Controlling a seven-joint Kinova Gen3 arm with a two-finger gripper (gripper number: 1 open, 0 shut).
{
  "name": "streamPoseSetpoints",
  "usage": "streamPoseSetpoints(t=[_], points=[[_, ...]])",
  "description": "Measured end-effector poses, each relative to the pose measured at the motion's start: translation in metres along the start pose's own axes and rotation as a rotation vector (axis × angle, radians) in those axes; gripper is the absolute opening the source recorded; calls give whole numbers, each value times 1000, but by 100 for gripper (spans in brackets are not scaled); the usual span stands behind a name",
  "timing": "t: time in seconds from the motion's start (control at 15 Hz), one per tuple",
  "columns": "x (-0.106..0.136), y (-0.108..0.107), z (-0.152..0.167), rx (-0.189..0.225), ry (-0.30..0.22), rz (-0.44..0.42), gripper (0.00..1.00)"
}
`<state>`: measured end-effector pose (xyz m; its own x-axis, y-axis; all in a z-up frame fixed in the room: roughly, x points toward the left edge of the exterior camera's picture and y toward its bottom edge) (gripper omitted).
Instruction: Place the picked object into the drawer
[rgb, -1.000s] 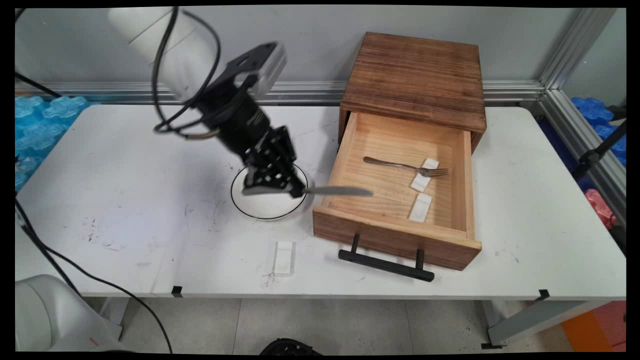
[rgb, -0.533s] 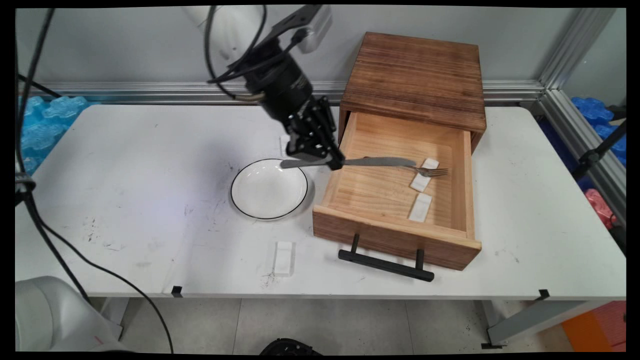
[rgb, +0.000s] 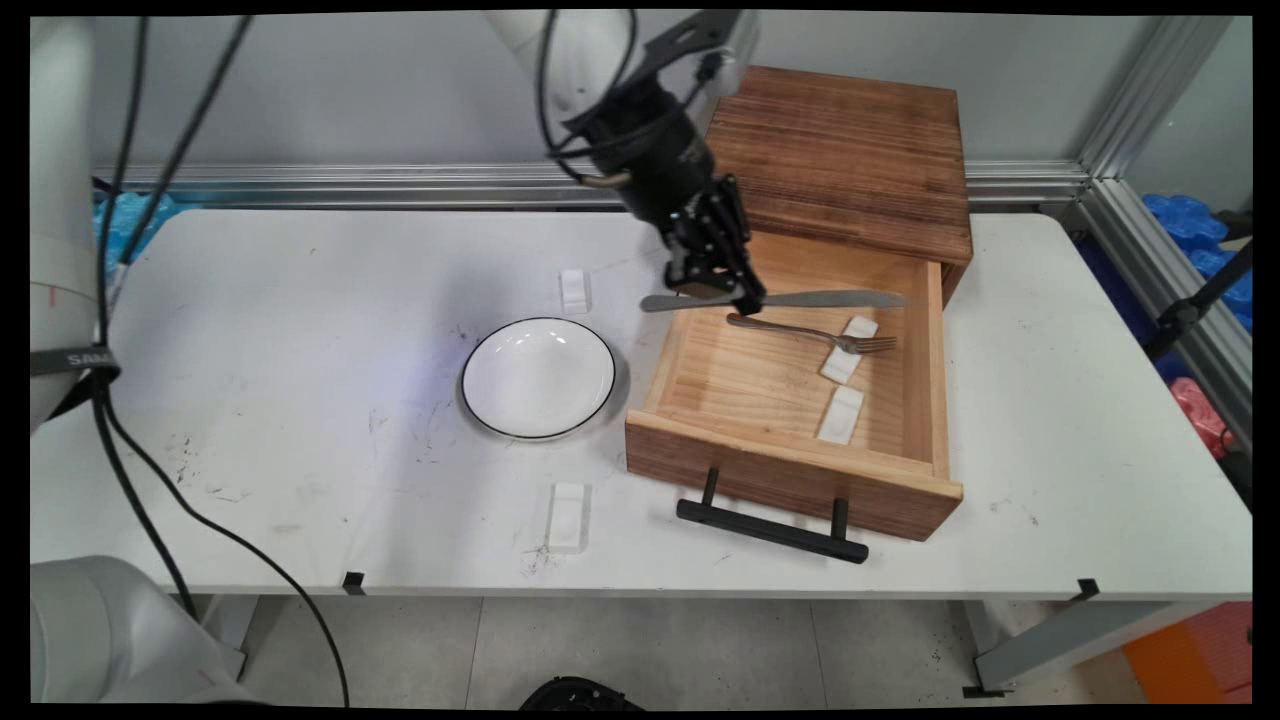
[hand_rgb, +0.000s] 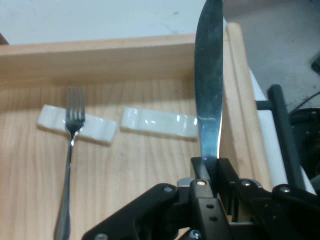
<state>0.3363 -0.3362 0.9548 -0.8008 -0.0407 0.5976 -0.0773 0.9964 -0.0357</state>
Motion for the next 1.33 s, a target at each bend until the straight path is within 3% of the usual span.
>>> streamPoseSetpoints(t=[0.67,1.33], points=[[14,-18,64,-65,-82,42,0],[18,-28,112,-95,-136,70,0]])
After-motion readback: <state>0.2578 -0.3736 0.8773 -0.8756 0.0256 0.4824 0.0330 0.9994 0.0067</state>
